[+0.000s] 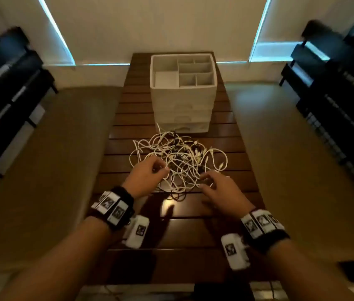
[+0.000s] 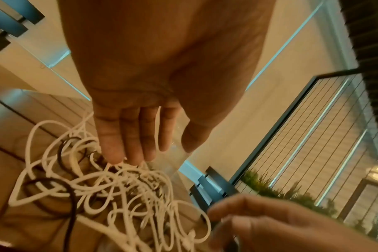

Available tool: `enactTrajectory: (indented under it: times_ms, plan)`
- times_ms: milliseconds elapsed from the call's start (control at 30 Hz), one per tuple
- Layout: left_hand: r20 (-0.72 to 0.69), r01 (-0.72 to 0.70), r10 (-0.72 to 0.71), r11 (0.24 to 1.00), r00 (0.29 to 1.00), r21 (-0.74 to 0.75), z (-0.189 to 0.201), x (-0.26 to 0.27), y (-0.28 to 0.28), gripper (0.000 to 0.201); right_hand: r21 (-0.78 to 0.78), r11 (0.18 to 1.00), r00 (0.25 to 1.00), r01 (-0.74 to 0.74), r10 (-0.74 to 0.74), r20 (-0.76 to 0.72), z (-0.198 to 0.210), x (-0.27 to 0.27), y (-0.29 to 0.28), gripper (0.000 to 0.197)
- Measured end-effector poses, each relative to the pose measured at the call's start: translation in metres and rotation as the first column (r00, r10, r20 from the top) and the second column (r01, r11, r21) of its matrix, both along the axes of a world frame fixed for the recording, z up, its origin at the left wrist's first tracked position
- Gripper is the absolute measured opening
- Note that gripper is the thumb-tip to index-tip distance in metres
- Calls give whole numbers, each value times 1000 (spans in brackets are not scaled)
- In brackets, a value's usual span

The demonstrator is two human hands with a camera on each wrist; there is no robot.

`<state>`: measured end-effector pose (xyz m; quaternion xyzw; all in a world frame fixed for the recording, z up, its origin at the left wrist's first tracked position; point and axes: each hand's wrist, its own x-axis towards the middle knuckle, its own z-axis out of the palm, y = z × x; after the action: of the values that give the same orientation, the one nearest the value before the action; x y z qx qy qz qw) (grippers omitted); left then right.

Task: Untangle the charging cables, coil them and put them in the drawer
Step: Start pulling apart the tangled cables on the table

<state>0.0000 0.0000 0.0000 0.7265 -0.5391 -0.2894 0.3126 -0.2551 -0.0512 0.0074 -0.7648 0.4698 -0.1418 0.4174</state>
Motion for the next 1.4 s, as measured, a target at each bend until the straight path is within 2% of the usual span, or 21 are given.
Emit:
enactTrajectory:
  times_ms: [100,200,300,367,433,533,633,667,767,867,933,1033,1100,1233,1300,1400]
  plan:
    - [126,85,-108,981,986,174,-18,-8,-22,26,-88,992,987,-92,79,-143,-20,29,-24,26]
    - [137,145,-197,937,971,318,-31,-14,-32,33,-46,967,937,-251,230,-262,-32,52,-33,30]
    - [108,161,-206,931,973,327,-36,-12,-40,33,-56,920,843,-387,329,-425,-43,63,-40,20]
    - [84,155,-189,939,978,308,-38,-11,-43,29,-63,912,820,-405,332,-466,-48,67,-43,16]
    - [82,162,-190,950,978,267,-39,-11,-45,25,-62,908,838,-414,353,-416,-54,68,-44,20]
    - [82,210,-227,961,970,180,-34,-8,-46,19,-80,936,912,-344,313,-265,-56,66,-47,19]
    - [134,305,-329,937,935,168,-31,-2,-46,27,-152,957,969,-245,236,-77,-48,63,-56,5]
    - [175,322,-345,935,922,147,-31,0,-46,30,-180,961,977,-210,211,-15,-42,62,-60,7]
    - [238,272,-258,962,936,-31,-25,2,-46,28,-255,960,979,-115,154,137,-19,65,-69,10]
    - [109,135,-114,969,987,-208,-21,5,-46,27,-261,965,957,-8,83,278,12,70,-73,7]
    - [-45,38,-49,971,998,-236,-22,7,-45,24,-292,956,935,29,78,346,36,74,-76,5]
    - [-199,-86,41,972,979,-219,-33,14,-47,16,-331,937,881,115,58,470,71,78,-82,5]
    - [-201,-134,90,967,976,-217,-39,21,-50,16,-357,917,870,176,25,493,87,77,-89,7]
    - [-190,-151,111,966,976,-210,-36,28,-60,16,-383,902,877,201,9,480,103,78,-97,4]
    - [-177,-140,107,974,978,-180,-36,30,-61,15,-454,846,840,279,14,543,119,75,-99,6]
    - [-210,-166,155,985,965,-40,-46,35,-56,14,-495,747,721,444,30,692,149,66,-104,8]
